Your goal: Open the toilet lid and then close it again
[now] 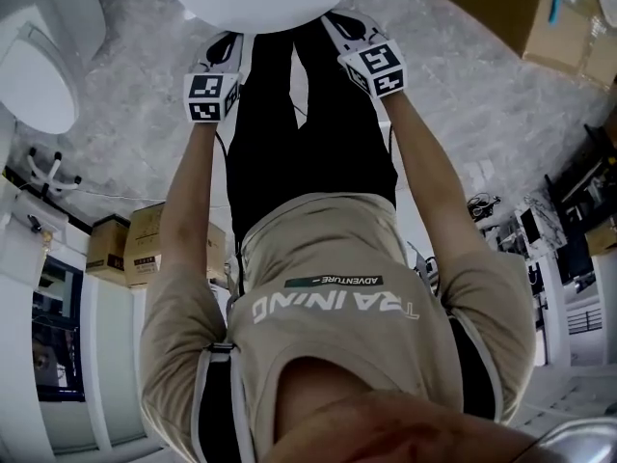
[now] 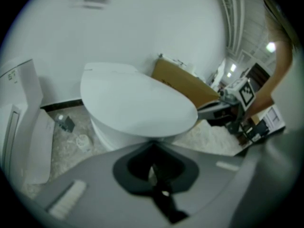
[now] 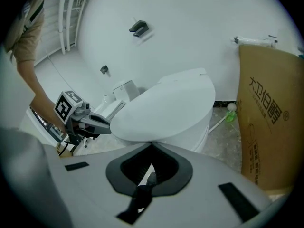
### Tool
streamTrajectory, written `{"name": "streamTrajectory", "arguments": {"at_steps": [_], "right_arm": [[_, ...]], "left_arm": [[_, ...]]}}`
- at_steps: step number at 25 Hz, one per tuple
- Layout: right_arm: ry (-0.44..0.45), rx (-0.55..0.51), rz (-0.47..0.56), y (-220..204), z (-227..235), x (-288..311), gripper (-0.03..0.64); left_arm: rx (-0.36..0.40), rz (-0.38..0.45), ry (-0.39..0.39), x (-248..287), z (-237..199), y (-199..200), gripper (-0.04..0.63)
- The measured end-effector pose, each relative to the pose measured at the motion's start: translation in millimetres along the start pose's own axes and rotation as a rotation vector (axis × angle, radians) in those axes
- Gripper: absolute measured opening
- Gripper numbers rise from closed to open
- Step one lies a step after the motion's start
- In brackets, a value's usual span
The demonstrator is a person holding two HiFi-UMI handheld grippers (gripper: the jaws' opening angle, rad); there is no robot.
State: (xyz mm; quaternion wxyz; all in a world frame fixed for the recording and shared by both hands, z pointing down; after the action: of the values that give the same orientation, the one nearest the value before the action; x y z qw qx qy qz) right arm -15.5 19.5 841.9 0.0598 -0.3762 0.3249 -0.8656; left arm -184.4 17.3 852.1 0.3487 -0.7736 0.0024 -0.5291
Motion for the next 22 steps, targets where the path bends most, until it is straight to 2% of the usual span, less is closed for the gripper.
{"name": "streamTrajectory", "arguments": {"at_steps": [6, 15, 22], "right_arm": [[0.015, -0.008, 0.036, 34, -17, -20, 0.011], [0.041, -0.103, 0.033, 97, -39, -54, 0.011], [0.03, -0.135, 0.091, 150, -50, -77, 0.011]], "left_arm": [[0.013, 0.025, 0.004, -32, 2, 29, 0.002], [0.01, 0.073, 0.001, -78, 2, 84, 0.002], [-0.009, 0.113, 0.002, -110, -1, 132, 0.002]]}}
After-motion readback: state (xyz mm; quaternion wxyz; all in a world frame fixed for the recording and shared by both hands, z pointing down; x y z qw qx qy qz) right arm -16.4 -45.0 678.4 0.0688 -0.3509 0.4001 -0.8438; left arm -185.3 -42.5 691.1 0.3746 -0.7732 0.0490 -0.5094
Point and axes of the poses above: the fingertips, and each gripper's own axes: x forward along the fingers, z to its right, y out of its top, the point moved 1 cm from there along -x, backward along the fingers, and after that the axes turned 9 degrees about y, right-handed, at the moved point
